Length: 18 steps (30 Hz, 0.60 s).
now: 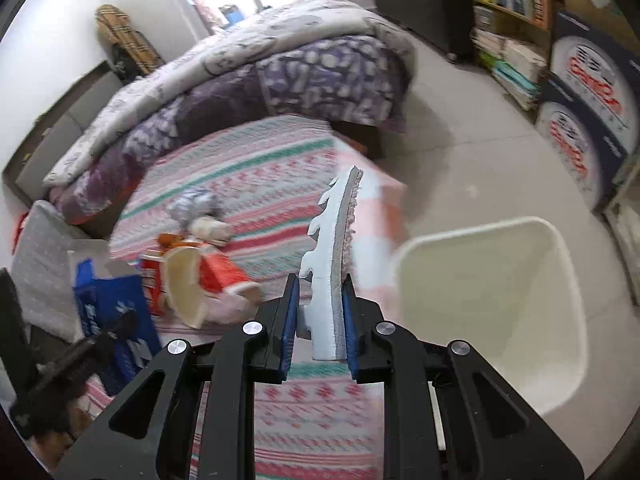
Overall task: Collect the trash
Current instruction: 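Carry the comb to the white bin and open the right gripper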
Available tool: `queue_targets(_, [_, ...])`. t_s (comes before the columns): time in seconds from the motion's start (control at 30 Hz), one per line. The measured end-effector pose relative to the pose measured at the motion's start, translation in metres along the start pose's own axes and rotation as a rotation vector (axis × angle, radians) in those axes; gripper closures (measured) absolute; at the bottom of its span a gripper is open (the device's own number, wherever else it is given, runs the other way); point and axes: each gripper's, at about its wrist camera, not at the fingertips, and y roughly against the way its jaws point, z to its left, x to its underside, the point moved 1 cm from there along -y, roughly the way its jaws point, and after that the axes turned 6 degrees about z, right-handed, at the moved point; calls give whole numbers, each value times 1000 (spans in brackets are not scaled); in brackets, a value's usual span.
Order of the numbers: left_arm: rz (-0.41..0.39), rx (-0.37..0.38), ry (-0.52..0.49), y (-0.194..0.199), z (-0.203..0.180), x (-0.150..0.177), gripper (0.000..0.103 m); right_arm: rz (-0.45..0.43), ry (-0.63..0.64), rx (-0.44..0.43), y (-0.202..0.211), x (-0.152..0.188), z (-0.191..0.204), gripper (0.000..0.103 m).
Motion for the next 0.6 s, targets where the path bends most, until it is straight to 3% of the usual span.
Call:
queue_targets(0.3, [-6,42,-63,-5,-35,3,71,15,-97,151,0,9,-65,77])
queue_targets(0.43, [-3,76,-117,-10,-63,9,70,10,-160,170,6,15,-88,34])
queue_targets(0.53, [2,99,-161,-16,-87,14,70,-25,-207,186,14,16,-103,21])
queue_targets(0.6, [7,109,-184,-19,-99,18,70,-50,-230,207,20,15,-113,18])
